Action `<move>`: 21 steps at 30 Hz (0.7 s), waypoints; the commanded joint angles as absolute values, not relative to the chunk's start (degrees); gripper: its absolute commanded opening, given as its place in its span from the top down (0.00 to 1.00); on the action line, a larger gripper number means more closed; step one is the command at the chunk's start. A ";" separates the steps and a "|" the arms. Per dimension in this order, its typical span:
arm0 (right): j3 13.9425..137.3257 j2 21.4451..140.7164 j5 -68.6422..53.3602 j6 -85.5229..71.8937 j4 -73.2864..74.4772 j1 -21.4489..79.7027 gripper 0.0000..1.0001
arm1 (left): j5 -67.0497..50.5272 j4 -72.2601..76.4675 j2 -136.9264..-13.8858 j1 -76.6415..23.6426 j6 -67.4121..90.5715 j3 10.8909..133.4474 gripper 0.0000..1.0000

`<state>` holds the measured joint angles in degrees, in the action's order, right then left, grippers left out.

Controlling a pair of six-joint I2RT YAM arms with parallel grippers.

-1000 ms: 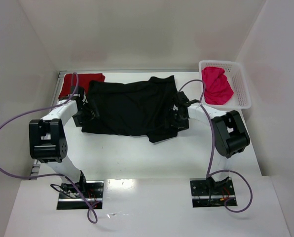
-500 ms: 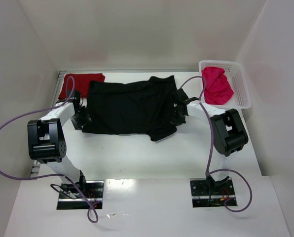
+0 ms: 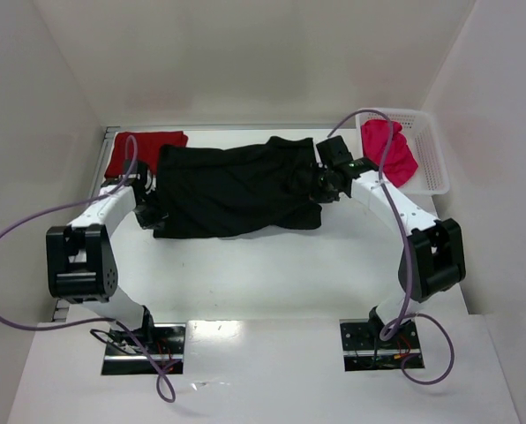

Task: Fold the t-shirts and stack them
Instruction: Flatten out the tshirt

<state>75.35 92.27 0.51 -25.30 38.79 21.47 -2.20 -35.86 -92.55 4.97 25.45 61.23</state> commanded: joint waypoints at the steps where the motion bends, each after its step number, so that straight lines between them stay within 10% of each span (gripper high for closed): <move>1: 73.31 86.24 1.14 -25.84 46.31 21.18 0.95 | -1.32 -41.47 -86.49 3.52 25.66 61.87 1.00; 14: 64.18 77.35 -2.54 -26.98 57.13 21.18 0.99 | -2.46 -56.07 -72.69 -1.40 29.00 63.72 1.00; 16: 62.85 76.73 -3.69 -26.98 56.35 21.18 0.80 | -2.46 -55.47 -73.21 -1.41 29.62 63.72 1.00; 18: 63.97 77.86 -3.69 -26.98 56.34 21.18 0.33 | -2.46 -53.71 -74.79 -1.41 29.62 64.24 0.90; 21: 67.05 77.87 -4.22 -26.98 53.37 21.18 0.07 | -1.85 -49.24 -78.21 -2.72 29.62 64.86 0.50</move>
<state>63.77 78.56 -3.01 -27.22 54.98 21.47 -1.83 -52.34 -75.81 -1.74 28.67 63.66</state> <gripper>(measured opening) 0.884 0.446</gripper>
